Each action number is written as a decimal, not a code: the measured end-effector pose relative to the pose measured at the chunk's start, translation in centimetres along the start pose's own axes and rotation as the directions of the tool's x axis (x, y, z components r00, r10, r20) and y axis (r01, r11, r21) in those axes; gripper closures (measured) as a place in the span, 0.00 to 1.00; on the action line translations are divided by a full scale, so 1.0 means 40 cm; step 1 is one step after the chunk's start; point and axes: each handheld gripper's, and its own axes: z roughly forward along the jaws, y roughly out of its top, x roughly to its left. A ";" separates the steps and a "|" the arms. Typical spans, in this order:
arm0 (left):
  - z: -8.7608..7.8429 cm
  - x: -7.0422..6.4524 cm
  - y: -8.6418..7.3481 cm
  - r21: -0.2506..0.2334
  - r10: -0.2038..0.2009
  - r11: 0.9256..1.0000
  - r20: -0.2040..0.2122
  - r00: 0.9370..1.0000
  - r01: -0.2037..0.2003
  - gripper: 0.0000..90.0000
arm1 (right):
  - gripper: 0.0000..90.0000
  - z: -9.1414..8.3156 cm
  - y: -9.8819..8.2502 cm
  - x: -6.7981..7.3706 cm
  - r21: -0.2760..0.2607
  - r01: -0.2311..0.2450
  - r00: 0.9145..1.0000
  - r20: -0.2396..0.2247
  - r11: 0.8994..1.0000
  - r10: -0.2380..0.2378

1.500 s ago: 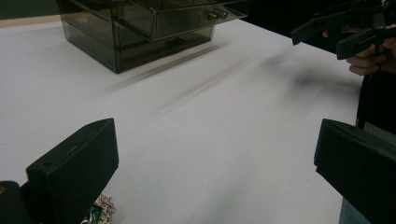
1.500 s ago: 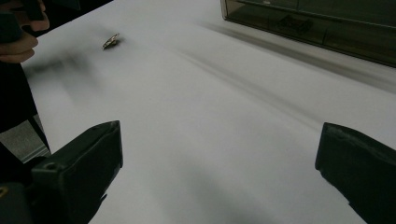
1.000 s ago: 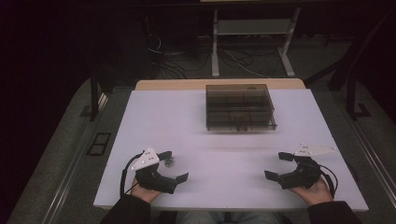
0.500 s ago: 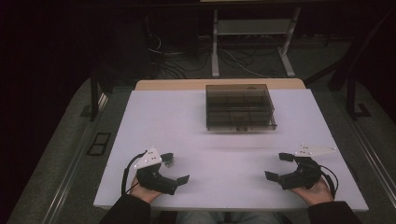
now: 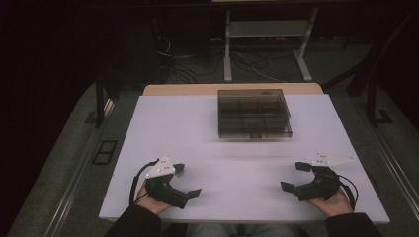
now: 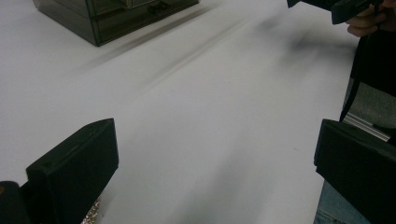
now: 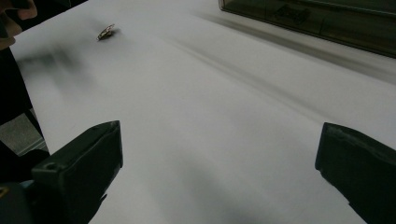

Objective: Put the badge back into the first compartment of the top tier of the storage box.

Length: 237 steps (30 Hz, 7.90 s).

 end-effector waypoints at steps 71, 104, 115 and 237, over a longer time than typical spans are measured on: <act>0.033 0.127 0.097 0.171 -0.008 0.985 -0.055 0.998 0.017 0.00 | 0.01 0.003 -0.003 0.002 0.018 0.005 1.000 0.005 1.000 -0.005; 0.062 0.168 0.052 0.185 -0.072 0.977 -0.157 0.985 0.101 0.00 | 0.01 0.007 -0.004 0.003 0.031 0.010 1.000 0.001 0.999 -0.010; 0.065 0.175 0.034 0.224 -0.059 0.971 -0.143 0.988 0.090 0.00 | 0.01 0.010 -0.005 0.003 0.037 0.015 1.000 -0.003 0.999 -0.014; 0.056 0.167 0.143 0.269 0.147 0.952 0.009 0.989 -0.144 0.63 | 0.01 0.009 -0.009 0.004 0.048 0.011 1.000 -0.010 0.999 -0.010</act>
